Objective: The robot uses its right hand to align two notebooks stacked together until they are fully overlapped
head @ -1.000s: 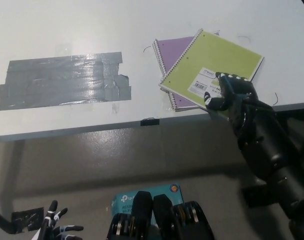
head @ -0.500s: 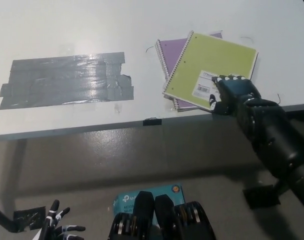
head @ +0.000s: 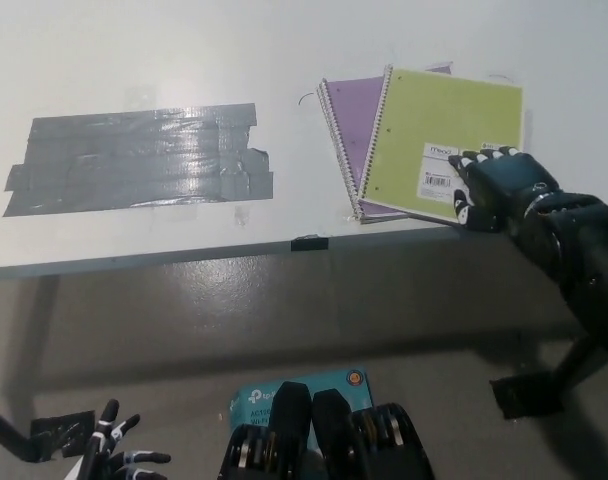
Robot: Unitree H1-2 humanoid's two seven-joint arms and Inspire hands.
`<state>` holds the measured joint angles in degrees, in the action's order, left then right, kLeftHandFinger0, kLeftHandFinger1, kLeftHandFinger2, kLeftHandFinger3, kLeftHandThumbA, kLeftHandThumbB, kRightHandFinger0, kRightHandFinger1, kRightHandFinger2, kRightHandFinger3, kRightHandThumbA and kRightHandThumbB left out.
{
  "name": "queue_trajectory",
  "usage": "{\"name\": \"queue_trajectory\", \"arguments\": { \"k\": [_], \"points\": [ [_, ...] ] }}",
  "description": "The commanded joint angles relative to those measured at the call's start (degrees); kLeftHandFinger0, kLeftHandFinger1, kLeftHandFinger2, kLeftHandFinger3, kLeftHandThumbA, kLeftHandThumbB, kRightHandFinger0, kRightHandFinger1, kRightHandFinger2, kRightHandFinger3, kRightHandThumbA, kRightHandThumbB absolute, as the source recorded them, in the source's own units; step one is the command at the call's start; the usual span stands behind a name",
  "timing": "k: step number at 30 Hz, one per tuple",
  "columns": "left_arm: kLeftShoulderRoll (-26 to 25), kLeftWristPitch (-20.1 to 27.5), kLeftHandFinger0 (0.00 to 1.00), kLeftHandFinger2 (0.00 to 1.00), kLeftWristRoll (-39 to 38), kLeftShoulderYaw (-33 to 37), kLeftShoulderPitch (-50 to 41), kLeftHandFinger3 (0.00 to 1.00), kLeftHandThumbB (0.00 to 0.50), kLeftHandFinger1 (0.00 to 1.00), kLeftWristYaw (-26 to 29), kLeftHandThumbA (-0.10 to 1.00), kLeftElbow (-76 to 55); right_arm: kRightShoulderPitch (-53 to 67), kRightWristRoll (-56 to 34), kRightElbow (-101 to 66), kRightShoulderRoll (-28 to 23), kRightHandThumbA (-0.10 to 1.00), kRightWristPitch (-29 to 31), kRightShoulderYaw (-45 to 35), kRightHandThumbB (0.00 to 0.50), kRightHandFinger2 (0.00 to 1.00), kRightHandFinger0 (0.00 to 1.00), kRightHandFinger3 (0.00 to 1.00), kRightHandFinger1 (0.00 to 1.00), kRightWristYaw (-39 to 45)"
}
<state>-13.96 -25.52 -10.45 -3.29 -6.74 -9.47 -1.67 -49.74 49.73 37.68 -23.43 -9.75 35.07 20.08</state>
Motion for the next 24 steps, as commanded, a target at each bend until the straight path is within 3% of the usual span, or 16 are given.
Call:
{"name": "queue_trajectory", "arguments": {
  "k": [1, 7, 15, 24],
  "points": [
    [-1.25, 0.71, 0.42, 0.52, -0.10, 0.21, 0.44, 1.00, 0.500, 0.47, -1.59, 1.00, -1.31, 2.46, 2.02, 0.88, -2.14, 1.00, 5.42, 3.92, 0.500, 1.00, 1.00, 1.00, 1.00, 1.58],
    [-1.34, 0.61, 0.41, 0.53, 0.28, 0.35, 0.45, 1.00, 0.500, 0.47, -1.58, 1.00, -1.12, 1.89, 4.19, 1.69, -3.11, 1.00, 10.75, 7.87, 0.500, 1.00, 1.00, 1.00, 1.00, -2.46],
    [-1.38, 0.65, 0.46, 0.53, 0.54, 0.41, -0.25, 1.00, 0.500, 0.47, -2.21, 1.00, -1.48, 1.25, 6.68, 0.63, -5.23, 1.00, 12.69, 10.91, 0.500, 1.00, 1.00, 1.00, 1.00, -3.63],
    [-1.56, 0.37, 0.38, 0.52, 0.73, 0.28, 0.65, 1.00, 0.500, 0.44, -2.21, 1.00, -1.43, -1.96, 8.11, 3.32, -6.63, 1.00, 15.30, 11.04, 0.500, 1.00, 1.00, 1.00, 1.00, -6.53]
  ]
}}
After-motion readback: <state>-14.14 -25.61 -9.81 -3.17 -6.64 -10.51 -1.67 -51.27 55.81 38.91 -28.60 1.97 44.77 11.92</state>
